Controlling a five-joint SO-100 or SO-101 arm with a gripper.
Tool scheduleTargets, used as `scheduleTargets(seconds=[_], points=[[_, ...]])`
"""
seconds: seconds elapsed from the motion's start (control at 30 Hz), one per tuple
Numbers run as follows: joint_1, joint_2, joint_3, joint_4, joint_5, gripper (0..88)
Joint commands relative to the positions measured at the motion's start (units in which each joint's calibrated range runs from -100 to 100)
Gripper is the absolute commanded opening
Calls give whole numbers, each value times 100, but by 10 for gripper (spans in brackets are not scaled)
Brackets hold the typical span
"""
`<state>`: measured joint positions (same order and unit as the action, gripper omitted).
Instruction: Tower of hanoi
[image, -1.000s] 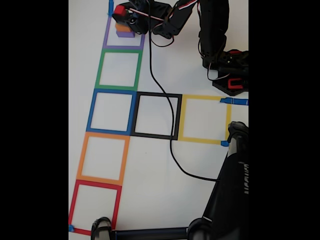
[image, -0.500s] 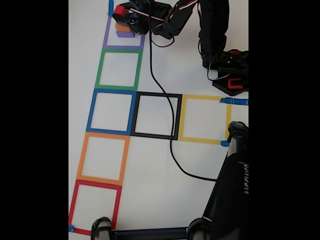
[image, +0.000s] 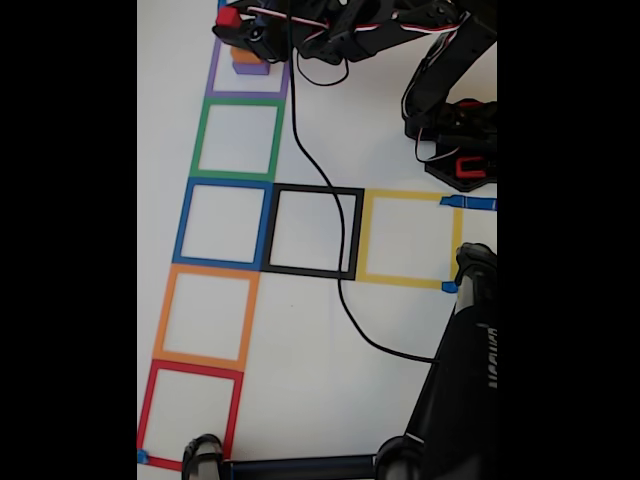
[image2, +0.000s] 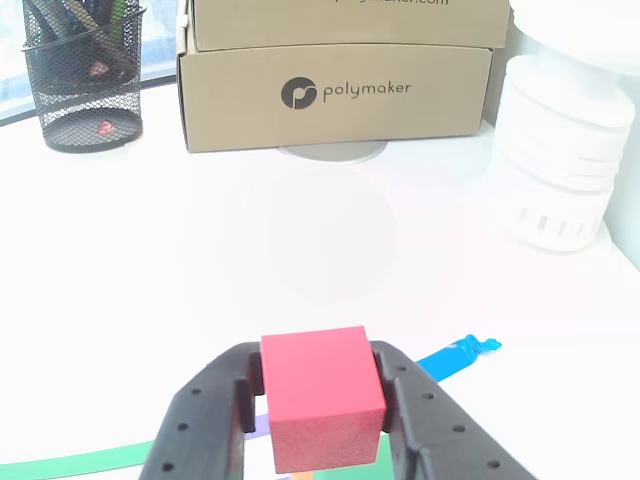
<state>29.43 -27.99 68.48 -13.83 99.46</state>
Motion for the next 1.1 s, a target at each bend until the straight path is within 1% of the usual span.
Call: scheduleTargets(seconds=[0.0, 0.1, 0.33, 0.57, 0.67, 0.77, 0.87, 1.07], points=[[-182, -936, -1012, 1844, 54, 5], [-268, -1323, -1794, 3342, 54, 5], [-594, -1461, -4057, 6200, 54, 5], [-1131, -1121, -7239, 9180, 54, 5], [-1313, -936, -8448, 10160, 54, 4], [-1476, -879, -9166, 10889, 54, 4], [-1611, -1008, -9194, 11245, 54, 3], [-1735, -1461, -8257, 11212, 54, 2]])
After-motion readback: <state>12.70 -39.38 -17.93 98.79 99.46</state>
